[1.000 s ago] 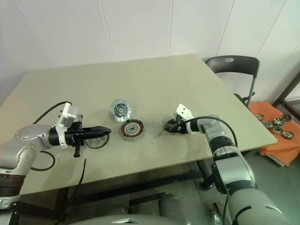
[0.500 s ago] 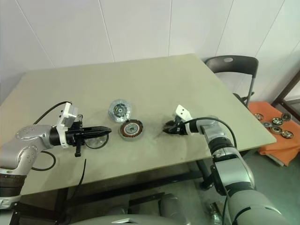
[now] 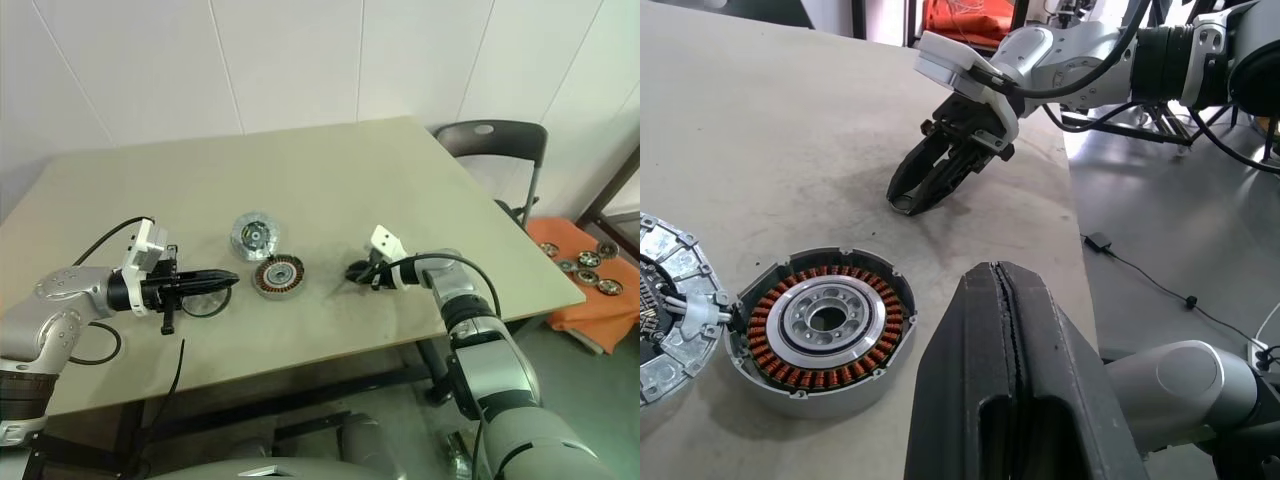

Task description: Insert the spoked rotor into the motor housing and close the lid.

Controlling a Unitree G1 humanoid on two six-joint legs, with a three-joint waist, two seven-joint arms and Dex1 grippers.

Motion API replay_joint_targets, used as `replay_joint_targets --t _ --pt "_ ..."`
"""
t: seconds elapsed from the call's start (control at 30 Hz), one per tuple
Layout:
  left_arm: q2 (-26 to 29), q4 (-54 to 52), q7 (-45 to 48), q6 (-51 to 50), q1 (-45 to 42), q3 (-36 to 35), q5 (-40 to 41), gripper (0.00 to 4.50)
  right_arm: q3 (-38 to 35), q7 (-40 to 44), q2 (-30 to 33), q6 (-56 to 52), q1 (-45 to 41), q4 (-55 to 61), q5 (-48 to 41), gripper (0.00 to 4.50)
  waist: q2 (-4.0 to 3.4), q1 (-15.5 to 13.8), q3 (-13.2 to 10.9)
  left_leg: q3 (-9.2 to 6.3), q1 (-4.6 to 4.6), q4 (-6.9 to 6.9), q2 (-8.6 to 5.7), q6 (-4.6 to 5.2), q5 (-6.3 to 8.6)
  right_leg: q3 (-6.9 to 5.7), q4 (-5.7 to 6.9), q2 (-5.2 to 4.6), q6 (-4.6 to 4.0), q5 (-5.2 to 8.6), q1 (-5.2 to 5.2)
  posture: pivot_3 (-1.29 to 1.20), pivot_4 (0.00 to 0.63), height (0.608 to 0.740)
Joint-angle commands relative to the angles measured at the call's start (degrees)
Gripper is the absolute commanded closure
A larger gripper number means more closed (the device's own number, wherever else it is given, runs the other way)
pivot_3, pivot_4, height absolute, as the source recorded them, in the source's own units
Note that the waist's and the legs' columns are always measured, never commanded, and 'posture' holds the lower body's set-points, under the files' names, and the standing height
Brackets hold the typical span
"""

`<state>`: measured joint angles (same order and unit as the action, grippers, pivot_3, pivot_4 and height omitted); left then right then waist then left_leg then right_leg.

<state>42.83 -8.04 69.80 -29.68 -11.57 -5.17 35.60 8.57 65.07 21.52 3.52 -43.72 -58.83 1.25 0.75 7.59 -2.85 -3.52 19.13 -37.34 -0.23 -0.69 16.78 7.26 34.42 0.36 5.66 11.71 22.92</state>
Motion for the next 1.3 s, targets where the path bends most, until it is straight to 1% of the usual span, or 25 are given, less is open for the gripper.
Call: replay_joint_targets --t 0.03,0.2,0.3,0.47,0.6,0.77,0.93,1.03,1.17,1.3 --pt "0.48 -1.09 0.03 0.33 -1.52 -0.31 0.15 4.50 0.35 -1.33 -0.24 -0.37 -0.24 -0.27 1.04 3.81 0.00 0.00 0.00 0.00 -0.09 0.00 0.00 0.00 0.00 0.00 -0.01 0.00 0.00 0.00 -0.10 0.00 0.000 0.740" --pt "0.47 -1.10 -0.02 0.17 -1.73 -0.31 0.20 4.50 -0.01 -0.63 -0.30 -0.43 -0.13 -0.29 0.57 3.81 0.00 0.00 0.00 0.01 -0.47 0.10 0.00 0.00 0.00 0.02 -0.07 0.00 0.01 0.02 -0.39 0.00 0.000 0.740" --pt "0.58 -1.06 0.05 0.16 -1.61 -0.55 0.30 4.50 0.11 0.30 -0.32 -0.84 -0.01 0.64 0.31 3.81 0.00 -0.01 0.00 0.01 -0.56 0.16 0.00 0.00 0.00 0.02 -0.08 0.00 0.01 0.03 -0.44 0.00 0.000 0.740" --pt "0.79 -0.69 0.16 0.30 -1.44 -0.98 0.31 4.50 0.10 2.05 -1.41 -1.74 -0.76 4.33 -0.85 3.81 -0.02 0.04 -0.02 0.02 -0.56 0.20 0.00 0.00 0.00 0.02 -0.09 0.00 0.01 0.03 -0.43 0.00 0.000 0.740" --pt "1.24 0.18 0.45 0.86 -1.22 -1.35 -0.10 4.50 -0.59 3.65 -3.66 -3.54 -2.74 9.35 -2.98 3.81 -0.07 0.08 -0.05 0.02 -0.52 0.26 0.01 0.00 0.00 0.03 -0.08 0.02 0.01 0.03 -0.34 0.00 0.000 0.740" --pt "1.08 1.12 0.21 1.48 -1.35 -1.41 -0.30 4.50 -0.32 4.11 -6.59 -5.26 -5.05 11.98 -4.02 3.81 -0.10 -0.13 -0.07 0.01 -0.43 0.25 0.02 0.00 0.00 0.03 -0.09 0.01 0.01 0.03 -0.28 0.00 0.000 0.740" --pt "0.85 1.82 -0.42 2.34 -0.29 -1.69 -0.63 4.50 0.47 4.20 -10.09 -5.68 -7.26 12.25 -4.05 3.81 -0.10 -0.15 -0.07 -0.01 -0.19 0.26 0.02 -0.01 0.00 0.02 -0.09 0.01 0.01 0.02 -0.08 0.00 0.000 0.740" --pt "1.05 2.11 -0.86 3.33 1.05 -1.87 -1.26 4.50 0.93 3.49 -12.29 -5.24 -8.28 11.27 -3.61 3.81 -0.10 -0.19 -0.07 -0.02 0.24 0.19 0.02 -0.01 0.00 0.01 -0.04 -0.01 -0.05 -0.04 0.33 0.00 0.000 0.740" --pt "0.88 3.71 -1.56 5.30 3.08 -2.02 -2.86 4.50 1.17 1.73 -14.76 -3.86 -9.40 9.53 -3.12 3.81 -0.11 -0.11 -0.07 -0.04 0.31 0.28 0.02 -0.01 0.00 -0.01 -0.02 -0.02 -0.09 -0.15 0.49 0.00 0.000 0.740" --pt "0.85 2.59 -1.87 5.60 4.56 -2.55 -2.36 4.50 1.91 1.34 -15.49 -2.54 -9.76 7.46 -2.38 3.81 -0.10 -0.27 -0.07 -0.05 0.32 0.31 0.02 -0.01 0.00 -0.03 -0.03 -0.03 -0.11 -0.13 0.48 0.00 0.000 0.740"
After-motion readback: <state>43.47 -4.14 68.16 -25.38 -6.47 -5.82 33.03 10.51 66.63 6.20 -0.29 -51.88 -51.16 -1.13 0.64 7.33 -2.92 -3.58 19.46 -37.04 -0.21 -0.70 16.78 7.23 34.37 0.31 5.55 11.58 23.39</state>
